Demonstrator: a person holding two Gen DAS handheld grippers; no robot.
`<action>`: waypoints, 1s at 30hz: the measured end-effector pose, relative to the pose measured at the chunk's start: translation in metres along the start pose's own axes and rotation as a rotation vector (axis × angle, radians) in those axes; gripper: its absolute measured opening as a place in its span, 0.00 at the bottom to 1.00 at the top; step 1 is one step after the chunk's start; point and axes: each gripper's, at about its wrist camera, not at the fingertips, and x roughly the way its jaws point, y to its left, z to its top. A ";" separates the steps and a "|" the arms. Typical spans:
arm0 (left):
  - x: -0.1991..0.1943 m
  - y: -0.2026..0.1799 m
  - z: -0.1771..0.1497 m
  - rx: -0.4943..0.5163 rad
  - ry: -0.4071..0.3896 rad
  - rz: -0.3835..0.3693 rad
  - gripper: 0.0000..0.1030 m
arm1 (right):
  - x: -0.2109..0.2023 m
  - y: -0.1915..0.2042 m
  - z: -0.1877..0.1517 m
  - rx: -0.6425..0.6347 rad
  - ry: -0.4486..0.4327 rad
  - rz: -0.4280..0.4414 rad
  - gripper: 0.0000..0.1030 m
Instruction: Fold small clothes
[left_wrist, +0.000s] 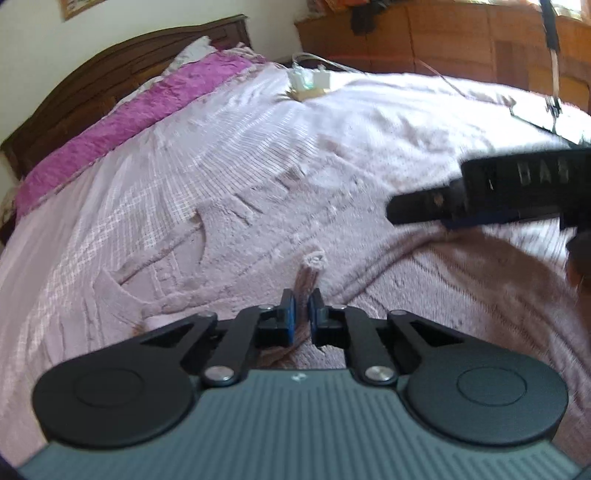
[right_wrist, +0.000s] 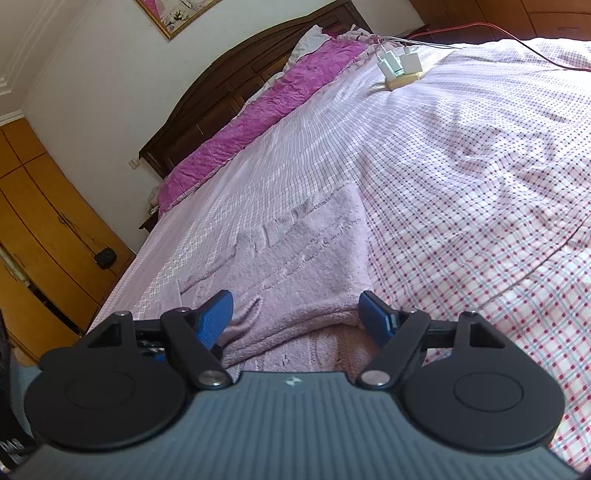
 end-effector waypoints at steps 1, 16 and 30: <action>-0.002 0.005 0.002 -0.032 -0.009 0.006 0.09 | 0.000 0.000 0.000 0.001 0.000 -0.001 0.78; -0.073 0.119 -0.009 -0.433 -0.170 0.318 0.09 | 0.003 0.006 -0.001 -0.032 0.003 -0.027 0.78; -0.054 0.158 -0.086 -0.576 0.103 0.416 0.13 | 0.004 0.010 0.000 -0.048 0.021 -0.050 0.78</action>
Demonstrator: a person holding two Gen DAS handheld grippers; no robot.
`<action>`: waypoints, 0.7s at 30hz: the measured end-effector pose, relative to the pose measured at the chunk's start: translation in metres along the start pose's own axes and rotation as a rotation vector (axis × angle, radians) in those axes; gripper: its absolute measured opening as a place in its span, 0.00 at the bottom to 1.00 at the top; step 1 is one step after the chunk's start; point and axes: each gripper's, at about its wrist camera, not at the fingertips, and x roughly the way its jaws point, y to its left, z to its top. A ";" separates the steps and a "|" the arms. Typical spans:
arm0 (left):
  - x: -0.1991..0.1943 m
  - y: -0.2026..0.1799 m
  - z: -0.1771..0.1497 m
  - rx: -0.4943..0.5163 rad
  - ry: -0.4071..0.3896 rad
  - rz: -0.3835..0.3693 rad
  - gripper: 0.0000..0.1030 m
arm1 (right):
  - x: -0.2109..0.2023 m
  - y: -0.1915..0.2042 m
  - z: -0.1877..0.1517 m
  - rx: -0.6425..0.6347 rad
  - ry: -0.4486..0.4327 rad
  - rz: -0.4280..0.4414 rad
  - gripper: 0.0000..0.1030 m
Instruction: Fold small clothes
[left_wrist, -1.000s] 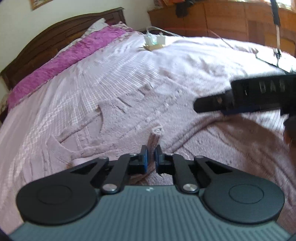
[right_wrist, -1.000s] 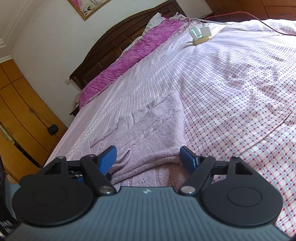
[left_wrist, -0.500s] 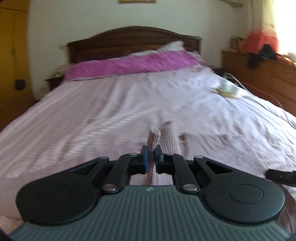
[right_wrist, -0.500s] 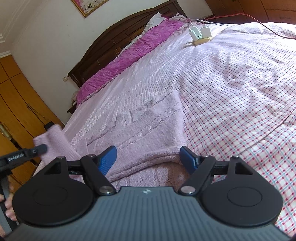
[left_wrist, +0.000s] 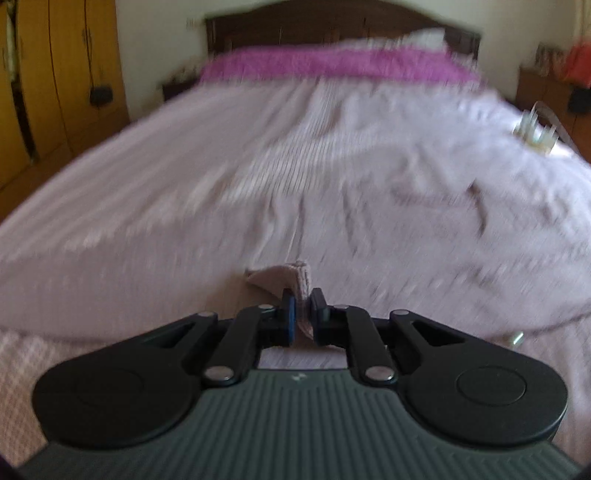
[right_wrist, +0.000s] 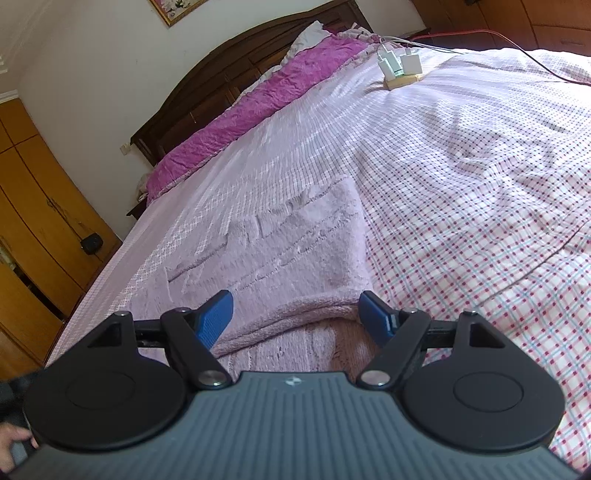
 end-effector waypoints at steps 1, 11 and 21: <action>0.005 0.005 -0.001 -0.011 0.026 0.000 0.20 | 0.000 0.001 0.001 -0.003 0.001 -0.002 0.78; -0.013 0.043 0.000 -0.100 0.017 -0.035 0.44 | -0.011 0.016 0.003 -0.039 0.007 -0.001 0.78; 0.003 0.043 0.002 -0.120 0.027 -0.070 0.44 | -0.015 0.007 -0.005 0.105 0.034 0.022 0.70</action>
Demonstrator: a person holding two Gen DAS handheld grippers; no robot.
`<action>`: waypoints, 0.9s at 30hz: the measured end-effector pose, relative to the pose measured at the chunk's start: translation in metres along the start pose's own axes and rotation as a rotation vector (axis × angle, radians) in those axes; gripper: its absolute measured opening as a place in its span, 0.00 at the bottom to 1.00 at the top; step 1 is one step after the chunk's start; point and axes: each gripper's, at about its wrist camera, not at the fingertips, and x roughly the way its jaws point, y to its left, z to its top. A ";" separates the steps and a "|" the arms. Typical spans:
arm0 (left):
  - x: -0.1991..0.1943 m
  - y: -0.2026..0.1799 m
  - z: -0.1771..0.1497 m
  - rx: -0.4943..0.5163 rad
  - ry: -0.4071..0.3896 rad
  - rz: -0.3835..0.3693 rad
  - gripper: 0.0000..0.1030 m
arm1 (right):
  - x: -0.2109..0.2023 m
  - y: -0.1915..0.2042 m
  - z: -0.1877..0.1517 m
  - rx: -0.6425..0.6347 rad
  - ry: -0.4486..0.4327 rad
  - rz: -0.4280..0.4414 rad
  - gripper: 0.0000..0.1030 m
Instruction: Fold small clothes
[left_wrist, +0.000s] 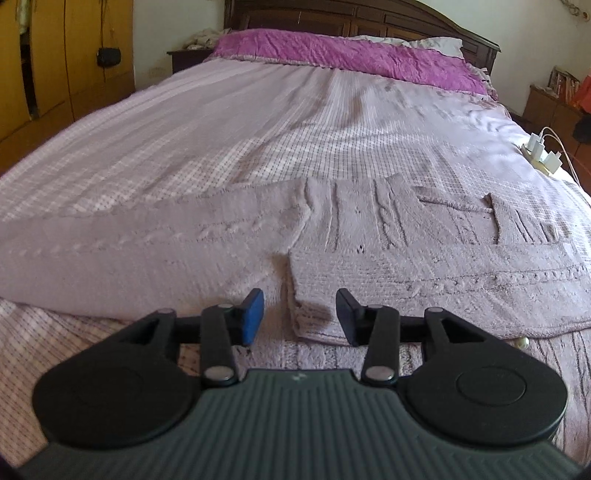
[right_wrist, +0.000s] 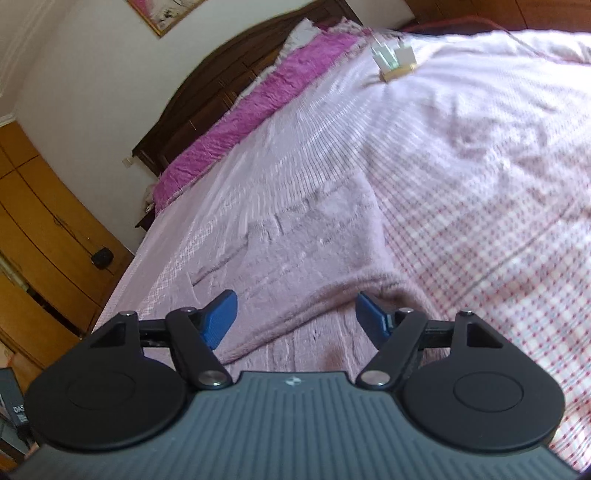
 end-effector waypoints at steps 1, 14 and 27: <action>0.002 0.000 -0.001 -0.007 0.003 -0.007 0.44 | 0.004 -0.003 0.000 0.019 0.009 -0.006 0.69; 0.010 0.000 -0.003 -0.012 0.005 -0.039 0.44 | 0.041 -0.027 0.015 0.262 0.003 -0.035 0.18; 0.014 -0.011 -0.007 0.014 0.008 -0.071 0.44 | 0.029 -0.048 0.013 0.246 -0.057 -0.120 0.11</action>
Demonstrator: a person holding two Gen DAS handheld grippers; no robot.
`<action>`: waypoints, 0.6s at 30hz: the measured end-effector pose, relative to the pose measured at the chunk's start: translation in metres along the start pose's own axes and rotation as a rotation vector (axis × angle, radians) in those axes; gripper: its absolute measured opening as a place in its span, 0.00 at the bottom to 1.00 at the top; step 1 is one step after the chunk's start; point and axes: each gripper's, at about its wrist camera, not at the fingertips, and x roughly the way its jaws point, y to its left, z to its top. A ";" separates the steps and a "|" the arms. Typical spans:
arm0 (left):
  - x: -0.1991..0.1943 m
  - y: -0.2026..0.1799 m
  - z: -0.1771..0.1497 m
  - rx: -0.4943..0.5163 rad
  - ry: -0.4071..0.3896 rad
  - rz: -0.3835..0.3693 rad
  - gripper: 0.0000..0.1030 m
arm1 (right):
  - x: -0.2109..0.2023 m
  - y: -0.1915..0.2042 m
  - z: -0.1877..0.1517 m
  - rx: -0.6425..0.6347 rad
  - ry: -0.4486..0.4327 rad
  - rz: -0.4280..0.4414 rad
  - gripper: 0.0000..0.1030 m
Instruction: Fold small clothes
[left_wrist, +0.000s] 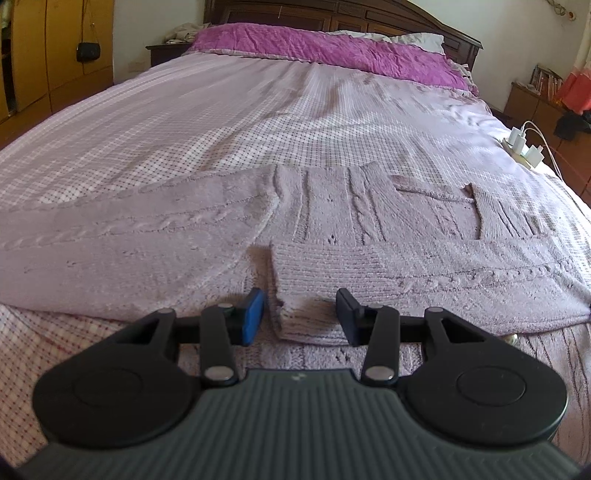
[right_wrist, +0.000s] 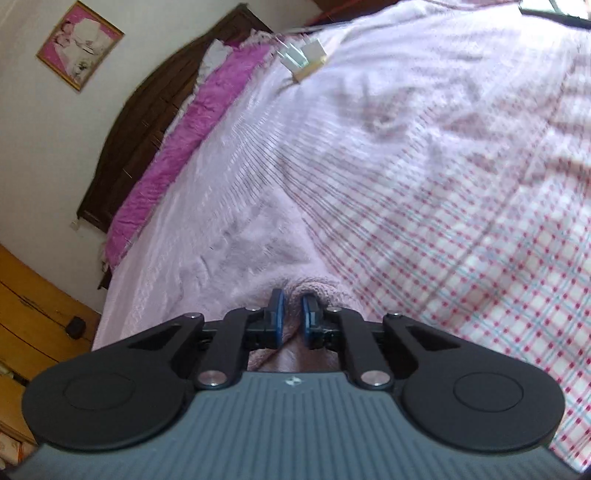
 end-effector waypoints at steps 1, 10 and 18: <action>0.000 0.001 0.000 -0.005 0.001 -0.004 0.44 | 0.001 -0.001 0.000 -0.002 0.013 0.004 0.11; 0.001 0.018 0.013 -0.057 -0.012 -0.007 0.44 | -0.021 0.027 0.014 -0.139 0.096 -0.017 0.32; 0.019 0.013 0.023 -0.001 -0.003 -0.014 0.44 | -0.005 0.054 0.019 -0.241 0.014 0.044 0.47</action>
